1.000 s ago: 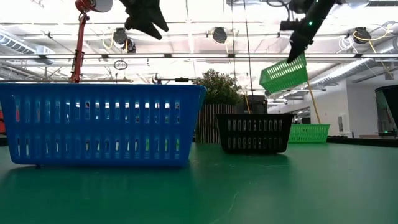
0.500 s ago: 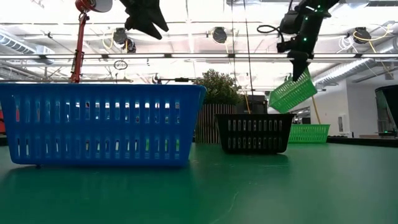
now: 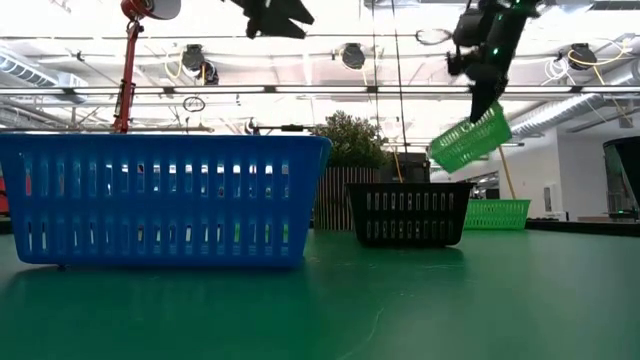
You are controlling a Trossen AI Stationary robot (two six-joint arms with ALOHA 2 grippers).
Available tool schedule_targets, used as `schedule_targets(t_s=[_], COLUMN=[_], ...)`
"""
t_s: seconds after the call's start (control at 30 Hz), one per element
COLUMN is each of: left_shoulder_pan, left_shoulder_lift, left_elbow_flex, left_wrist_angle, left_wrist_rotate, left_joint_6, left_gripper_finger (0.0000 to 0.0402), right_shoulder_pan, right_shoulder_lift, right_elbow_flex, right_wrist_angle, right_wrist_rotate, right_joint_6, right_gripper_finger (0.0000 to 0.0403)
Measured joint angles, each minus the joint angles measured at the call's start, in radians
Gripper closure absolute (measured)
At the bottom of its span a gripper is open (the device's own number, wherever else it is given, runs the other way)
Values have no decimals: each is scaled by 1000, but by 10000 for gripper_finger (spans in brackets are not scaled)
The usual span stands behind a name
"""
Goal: Stack baskets by color
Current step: Stack the bottom left green bin on the top green bin
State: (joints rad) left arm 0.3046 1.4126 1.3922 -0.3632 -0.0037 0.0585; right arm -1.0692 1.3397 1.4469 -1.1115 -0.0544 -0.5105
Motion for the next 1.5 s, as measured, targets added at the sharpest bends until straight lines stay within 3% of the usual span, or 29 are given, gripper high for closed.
schedule_targets(t_s=[0.23,0.4,0.53,0.77,0.87,1.17,1.33,1.5], left_shoulder_pan=[0,0,0,-5,-7,-7,-3,-2], left_shoulder_lift=[89,178,249,307,306,305,305,305], left_elbow_flex=[0,0,0,0,0,0,0,1], left_wrist_angle=[166,314,409,442,444,410,385,345], left_wrist_rotate=[35,156,183,104,77,-1,-24,-30], left_joint_6=[-72,-131,-219,-304,-309,-443,-473,-490], left_gripper_finger=[163,163,163,163,163,168,232,362], right_shoulder_pan=[114,200,295,429,471,540,557,568], right_shoulder_lift=[-120,-176,-191,-168,-154,-135,-137,-136], right_elbow_flex=[17,17,17,17,17,16,16,16], right_wrist_angle=[-53,-31,32,183,219,317,339,334], right_wrist_rotate=[-2,-4,-35,-17,47,106,110,109], right_joint_6=[-89,-165,-187,-133,-110,-97,-79,-48], right_gripper_finger=[401,401,401,401,401,401,401,390])
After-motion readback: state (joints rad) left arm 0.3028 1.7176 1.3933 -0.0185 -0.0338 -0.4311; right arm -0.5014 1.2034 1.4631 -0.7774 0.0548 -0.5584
